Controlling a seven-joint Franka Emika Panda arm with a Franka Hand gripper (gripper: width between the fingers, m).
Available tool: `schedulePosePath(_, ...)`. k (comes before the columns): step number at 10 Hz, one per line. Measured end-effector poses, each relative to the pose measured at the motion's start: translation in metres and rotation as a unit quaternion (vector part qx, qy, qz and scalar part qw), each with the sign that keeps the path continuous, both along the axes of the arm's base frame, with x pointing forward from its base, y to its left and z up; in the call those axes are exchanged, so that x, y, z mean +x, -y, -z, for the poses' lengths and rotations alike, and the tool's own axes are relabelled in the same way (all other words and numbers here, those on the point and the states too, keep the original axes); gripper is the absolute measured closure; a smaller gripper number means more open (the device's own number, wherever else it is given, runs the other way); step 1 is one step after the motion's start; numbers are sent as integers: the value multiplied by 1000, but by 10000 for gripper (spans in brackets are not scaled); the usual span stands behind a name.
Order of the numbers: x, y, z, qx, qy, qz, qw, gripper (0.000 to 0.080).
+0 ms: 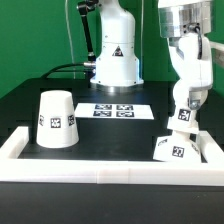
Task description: Assemble lamp
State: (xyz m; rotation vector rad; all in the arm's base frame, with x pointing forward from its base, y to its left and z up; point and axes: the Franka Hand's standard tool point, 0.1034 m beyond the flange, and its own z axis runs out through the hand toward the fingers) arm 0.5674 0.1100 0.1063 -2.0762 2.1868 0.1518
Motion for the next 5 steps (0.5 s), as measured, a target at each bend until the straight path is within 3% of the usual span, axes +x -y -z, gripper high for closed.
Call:
schedulePosePath(1, 0, 0, 0, -3, 5, -31, 999, 132)
schedulePosePath(5, -10, -12, -2, -6, 22, -149, 989, 101)
